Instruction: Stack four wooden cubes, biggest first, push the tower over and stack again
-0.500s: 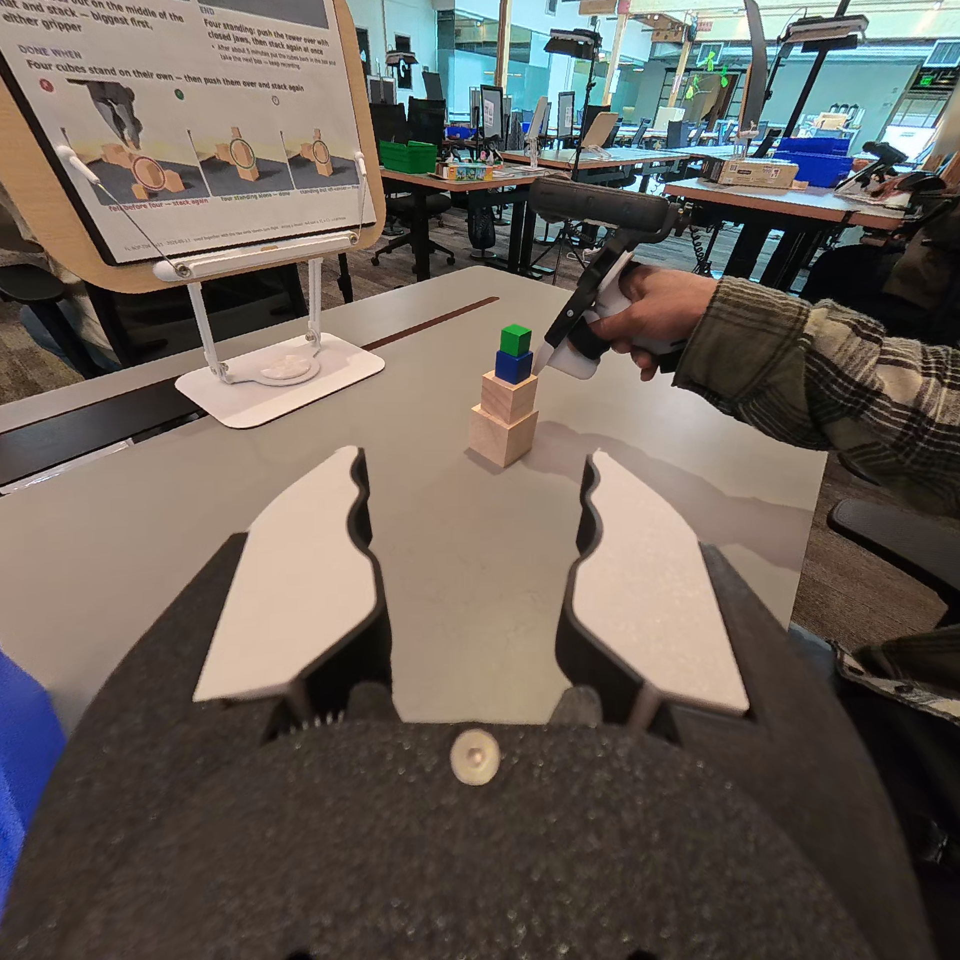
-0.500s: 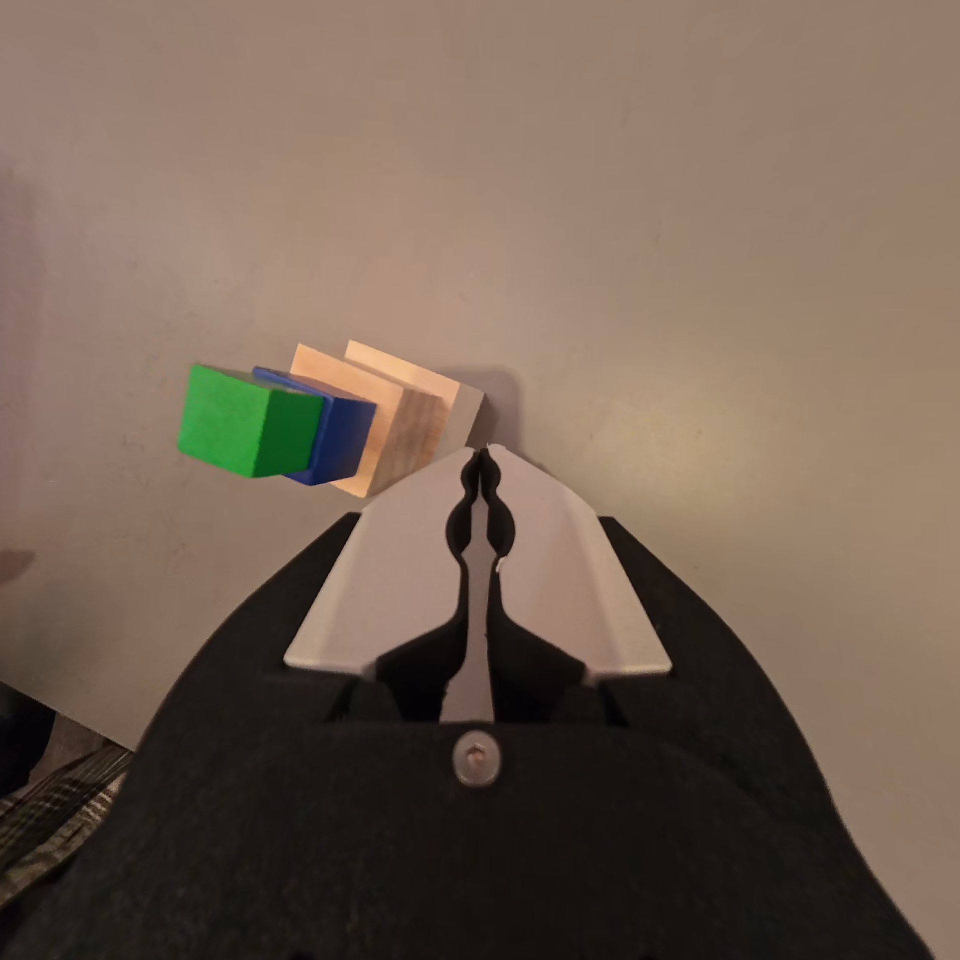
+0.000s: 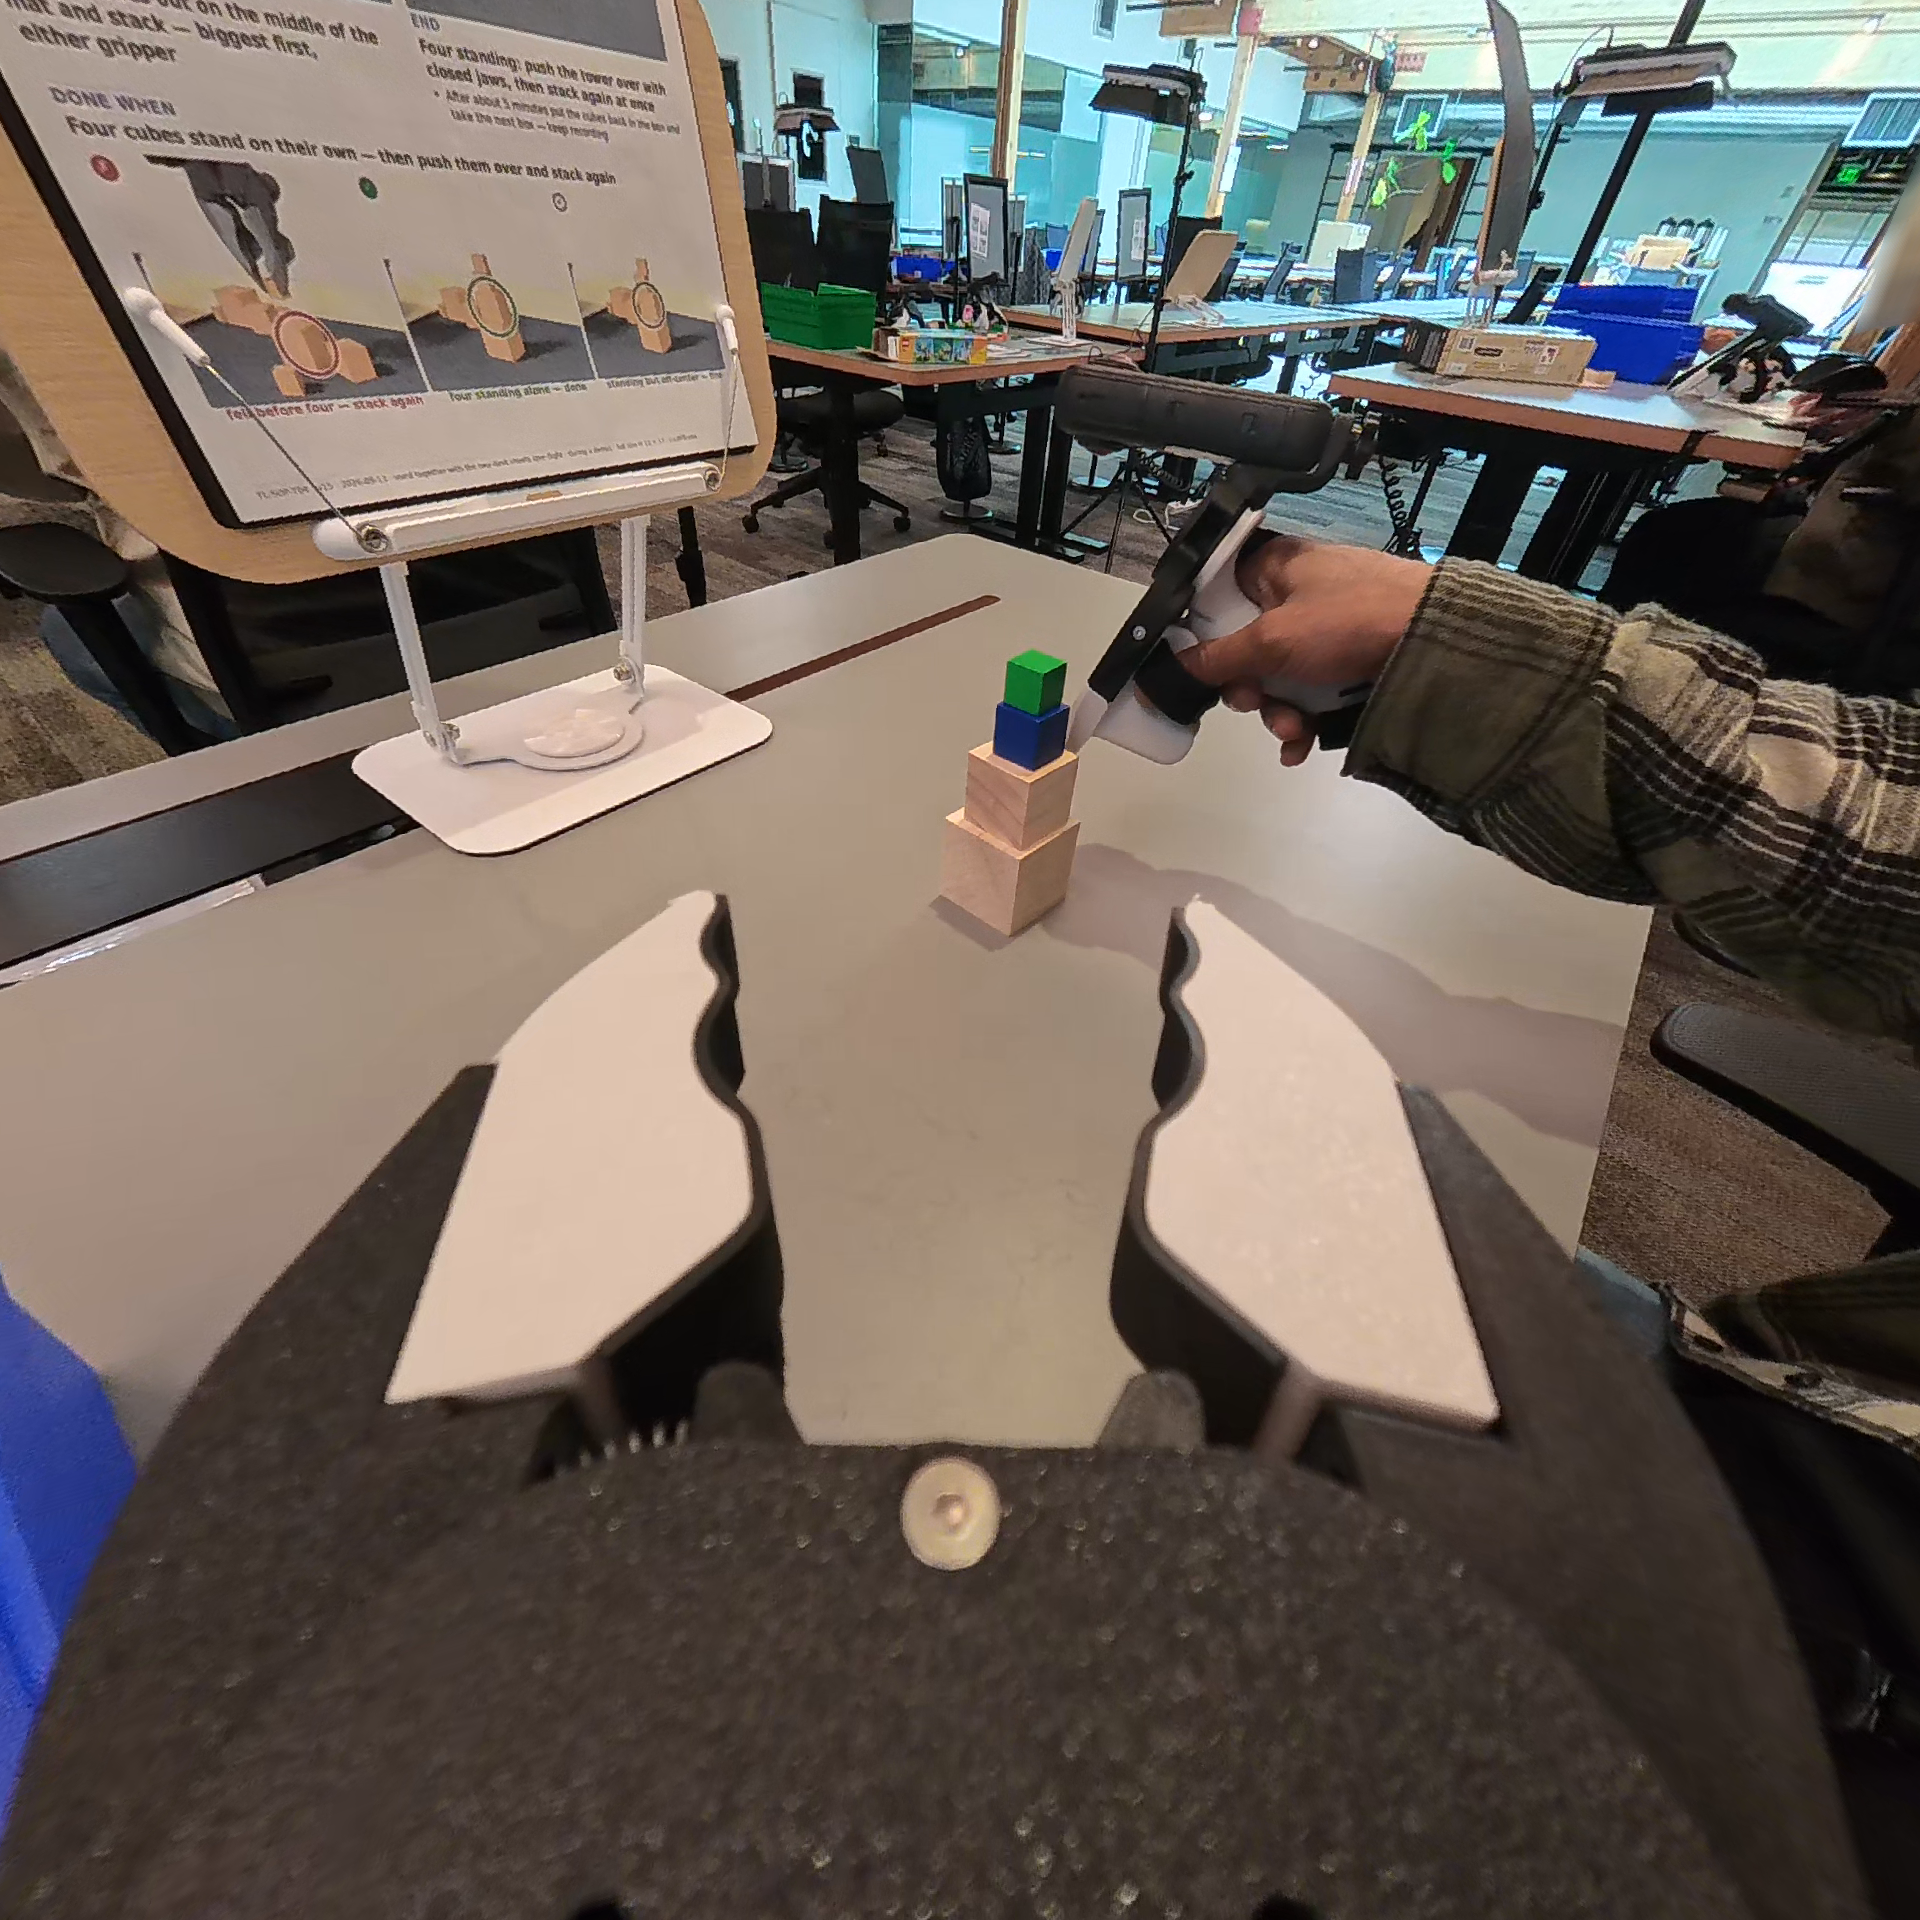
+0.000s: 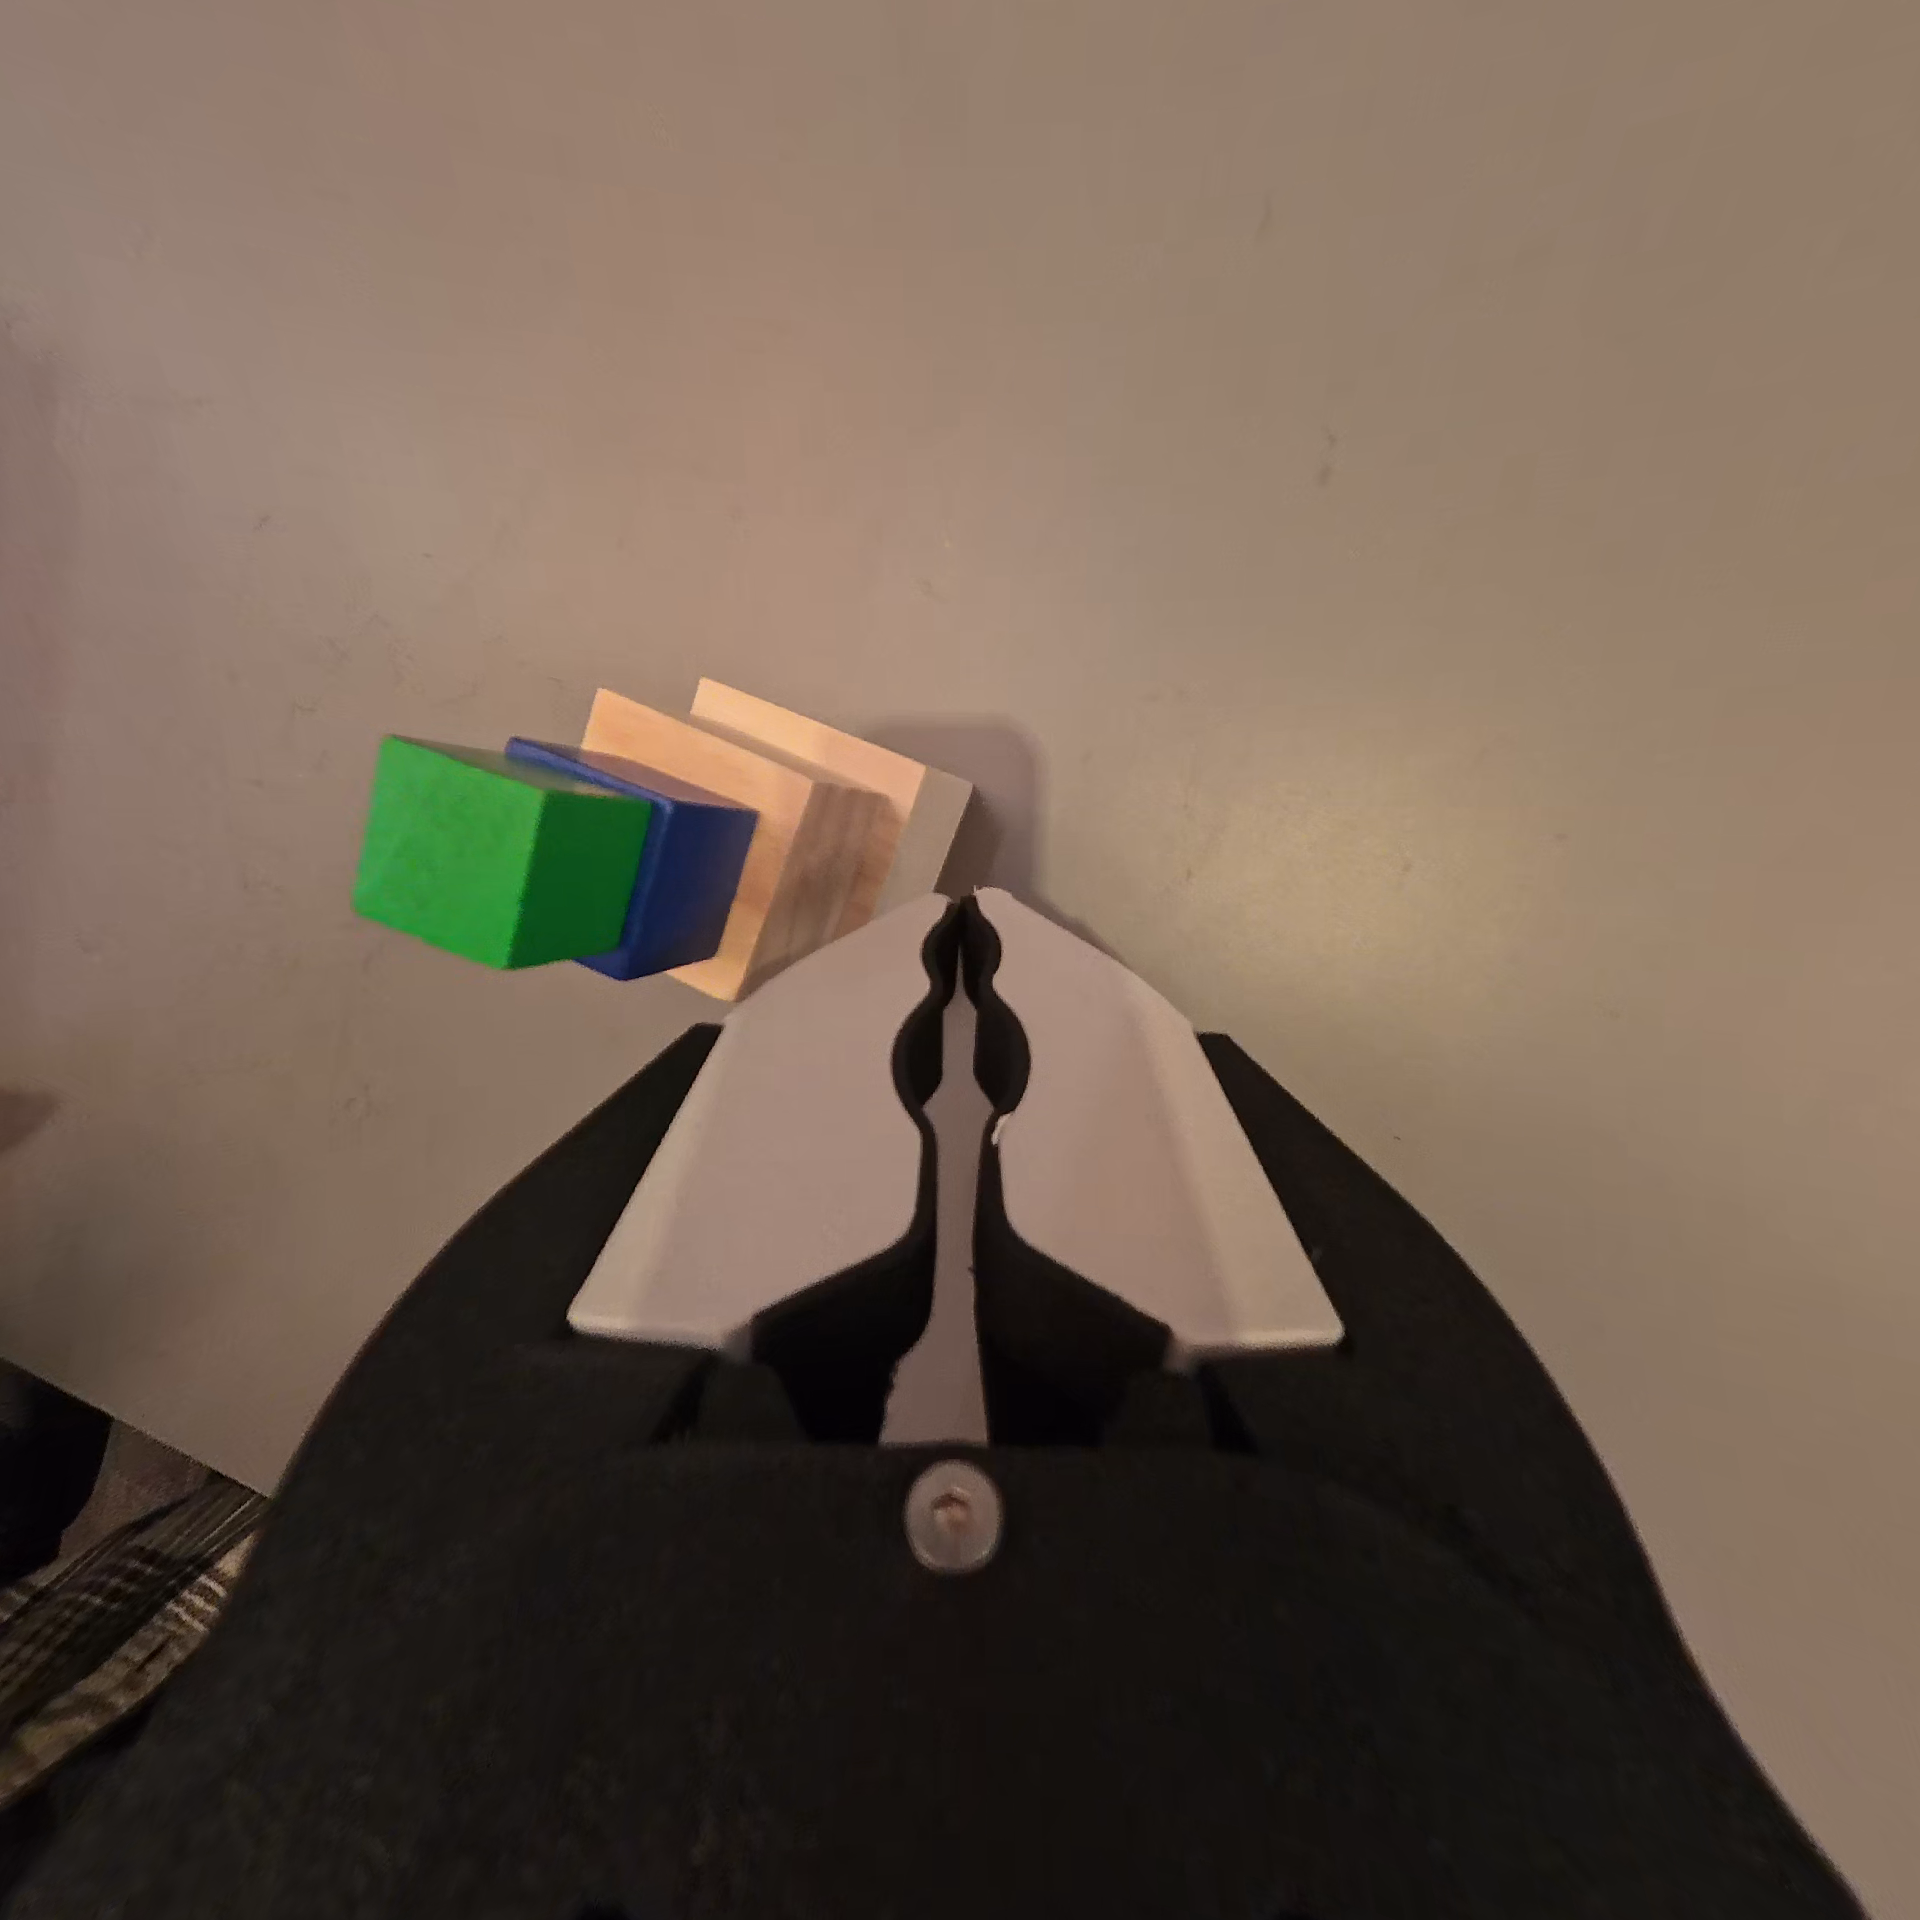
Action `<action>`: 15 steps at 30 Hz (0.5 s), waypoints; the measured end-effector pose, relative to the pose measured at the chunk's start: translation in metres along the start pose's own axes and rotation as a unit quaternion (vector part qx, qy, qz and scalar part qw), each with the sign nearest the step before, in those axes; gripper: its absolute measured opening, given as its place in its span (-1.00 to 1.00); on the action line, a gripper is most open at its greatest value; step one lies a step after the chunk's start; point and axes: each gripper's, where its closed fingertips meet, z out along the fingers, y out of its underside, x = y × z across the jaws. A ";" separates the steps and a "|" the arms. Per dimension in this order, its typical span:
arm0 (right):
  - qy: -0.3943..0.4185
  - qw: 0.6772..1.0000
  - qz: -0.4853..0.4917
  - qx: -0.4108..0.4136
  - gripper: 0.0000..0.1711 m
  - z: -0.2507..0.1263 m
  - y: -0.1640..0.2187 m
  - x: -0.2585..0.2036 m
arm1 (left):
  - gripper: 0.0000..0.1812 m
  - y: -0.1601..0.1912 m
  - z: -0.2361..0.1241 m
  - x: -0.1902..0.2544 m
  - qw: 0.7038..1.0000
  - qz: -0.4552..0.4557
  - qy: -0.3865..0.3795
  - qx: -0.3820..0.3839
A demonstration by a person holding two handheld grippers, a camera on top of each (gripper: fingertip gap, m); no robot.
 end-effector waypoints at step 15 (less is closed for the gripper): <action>-0.002 1.000 -0.004 -0.004 -1.00 0.001 0.000 -0.003 | -0.14 0.002 0.000 0.000 1.000 -0.001 0.003 -0.006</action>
